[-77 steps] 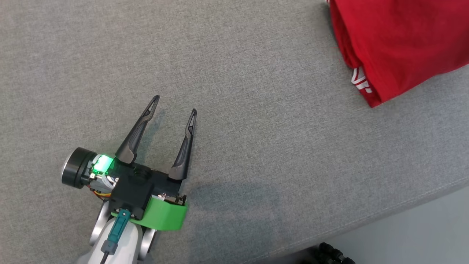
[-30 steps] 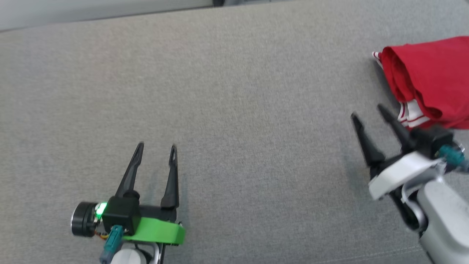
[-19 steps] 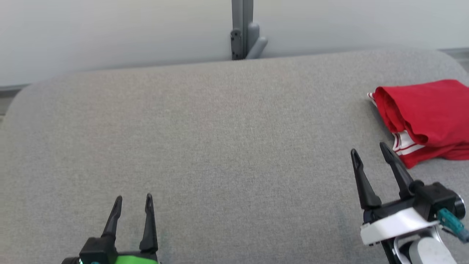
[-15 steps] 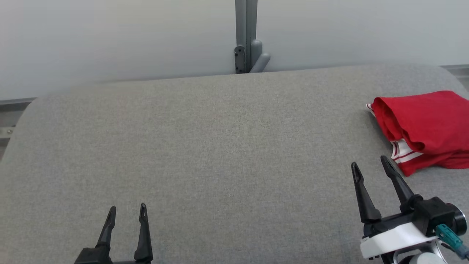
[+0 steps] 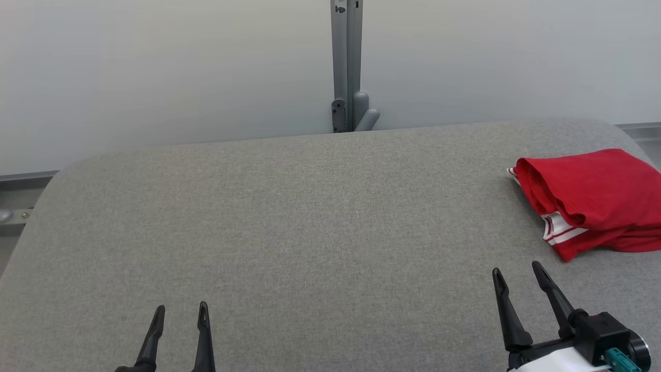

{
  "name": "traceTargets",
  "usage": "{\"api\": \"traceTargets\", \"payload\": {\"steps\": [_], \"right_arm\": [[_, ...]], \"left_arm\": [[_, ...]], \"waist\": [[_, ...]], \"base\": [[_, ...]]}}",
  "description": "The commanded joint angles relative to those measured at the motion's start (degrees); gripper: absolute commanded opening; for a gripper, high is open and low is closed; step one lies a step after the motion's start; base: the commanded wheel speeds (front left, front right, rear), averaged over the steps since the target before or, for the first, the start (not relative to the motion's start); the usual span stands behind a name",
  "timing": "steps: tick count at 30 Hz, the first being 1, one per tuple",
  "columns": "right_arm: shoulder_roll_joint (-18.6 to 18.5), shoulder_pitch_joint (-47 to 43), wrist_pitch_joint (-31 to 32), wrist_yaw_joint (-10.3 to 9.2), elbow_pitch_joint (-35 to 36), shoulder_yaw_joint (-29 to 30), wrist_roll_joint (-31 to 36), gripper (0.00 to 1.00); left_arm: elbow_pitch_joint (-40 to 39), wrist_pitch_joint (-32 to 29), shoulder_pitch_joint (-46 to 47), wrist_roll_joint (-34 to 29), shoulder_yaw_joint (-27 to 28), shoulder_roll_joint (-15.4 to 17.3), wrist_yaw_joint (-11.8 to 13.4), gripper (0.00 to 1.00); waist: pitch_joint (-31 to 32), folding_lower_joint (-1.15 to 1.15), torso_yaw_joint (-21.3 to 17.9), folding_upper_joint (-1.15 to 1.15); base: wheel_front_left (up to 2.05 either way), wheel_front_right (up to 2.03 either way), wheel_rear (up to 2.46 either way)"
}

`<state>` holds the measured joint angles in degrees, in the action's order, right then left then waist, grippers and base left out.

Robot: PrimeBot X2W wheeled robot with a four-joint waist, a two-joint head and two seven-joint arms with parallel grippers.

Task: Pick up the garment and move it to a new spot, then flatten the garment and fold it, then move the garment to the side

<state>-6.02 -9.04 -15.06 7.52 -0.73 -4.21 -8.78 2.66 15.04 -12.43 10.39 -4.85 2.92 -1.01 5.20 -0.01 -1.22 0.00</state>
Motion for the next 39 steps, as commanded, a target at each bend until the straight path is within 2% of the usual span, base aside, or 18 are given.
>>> {"api": "traceTargets", "payload": {"steps": [1,12,13,17,39], "right_arm": [[0.1,-0.5,-0.1,-0.07,-0.2,0.0,-0.1,1.0],[0.1,-0.9,-0.2,-0.07,-0.3,0.1,-0.4,1.0],[0.1,-1.0,-0.2,-0.07,-0.3,0.1,-0.5,0.0],[0.3,-0.6,0.1,0.0,-2.1,-0.2,-0.3,0.0],[-0.2,2.1,5.1,-0.01,-3.4,1.9,-24.1,0.0]], "left_arm": [[0.1,0.1,-0.4,-0.2,0.0,0.0,0.0,1.0],[0.4,0.1,-0.6,-0.1,-0.4,0.0,-0.1,1.0],[0.4,0.1,-0.6,0.1,-0.5,0.0,-0.1,0.0],[2.4,-0.3,-0.2,0.1,-0.7,-0.1,0.0,0.0],[3.5,-4.4,3.8,23.1,0.5,0.8,-1.8,0.0]], "waist": [[0.0,0.01,0.0,0.0],[0.0,0.01,0.3,0.0],[0.0,0.01,0.3,0.0],[0.0,0.01,0.3,0.0],[-0.9,0.01,0.4,0.0]], "base": [[0.0,0.0,0.0],[0.0,0.0,0.0],[0.0,0.0,0.0],[0.0,0.0,0.0],[0.0,0.0,0.0]]}}
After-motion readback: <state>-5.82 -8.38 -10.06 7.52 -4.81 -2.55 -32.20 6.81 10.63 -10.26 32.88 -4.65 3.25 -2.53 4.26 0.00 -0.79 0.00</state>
